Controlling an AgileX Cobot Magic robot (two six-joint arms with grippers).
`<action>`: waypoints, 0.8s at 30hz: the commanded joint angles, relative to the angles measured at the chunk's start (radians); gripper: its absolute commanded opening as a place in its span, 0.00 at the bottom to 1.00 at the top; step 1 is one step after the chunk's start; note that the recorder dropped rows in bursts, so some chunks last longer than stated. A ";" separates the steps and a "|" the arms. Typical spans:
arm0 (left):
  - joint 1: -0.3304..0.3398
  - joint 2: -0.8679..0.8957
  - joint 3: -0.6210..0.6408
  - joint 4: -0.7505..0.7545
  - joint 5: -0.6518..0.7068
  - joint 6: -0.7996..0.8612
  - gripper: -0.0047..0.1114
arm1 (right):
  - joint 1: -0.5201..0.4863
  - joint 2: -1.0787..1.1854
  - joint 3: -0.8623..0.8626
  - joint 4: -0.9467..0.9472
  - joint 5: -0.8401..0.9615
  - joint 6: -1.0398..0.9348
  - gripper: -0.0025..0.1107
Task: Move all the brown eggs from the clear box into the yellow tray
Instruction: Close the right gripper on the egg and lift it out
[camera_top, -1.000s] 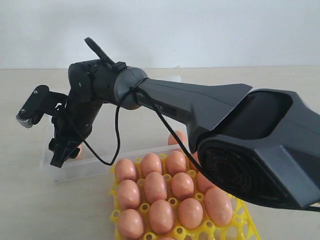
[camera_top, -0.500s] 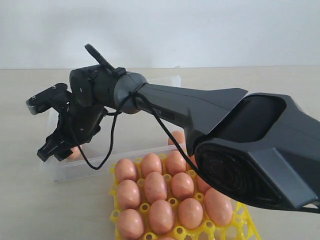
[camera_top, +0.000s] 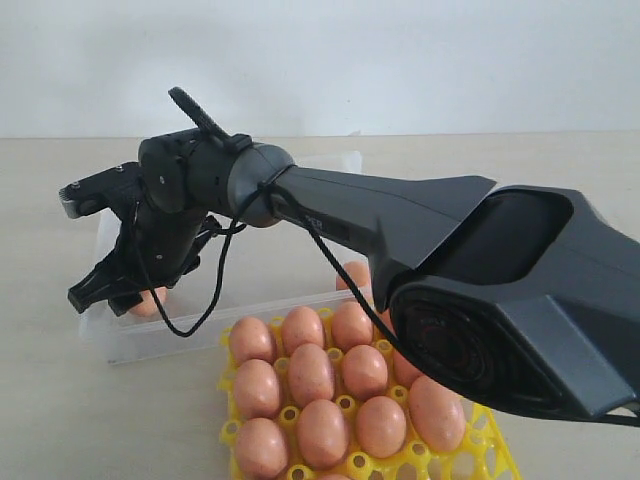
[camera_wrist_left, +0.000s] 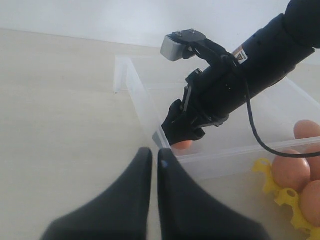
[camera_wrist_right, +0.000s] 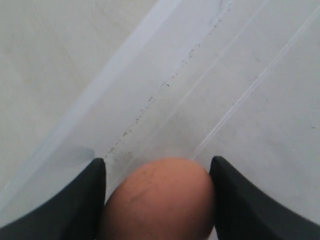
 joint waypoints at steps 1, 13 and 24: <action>-0.002 0.004 0.004 0.004 -0.007 0.004 0.08 | -0.002 -0.010 0.003 -0.010 0.008 0.014 0.02; -0.002 0.004 0.004 0.004 -0.007 0.004 0.08 | 0.018 -0.133 0.003 -0.297 -0.020 0.348 0.02; -0.002 0.004 0.004 0.004 -0.007 0.004 0.08 | 0.227 -0.230 0.042 -1.119 0.074 0.892 0.02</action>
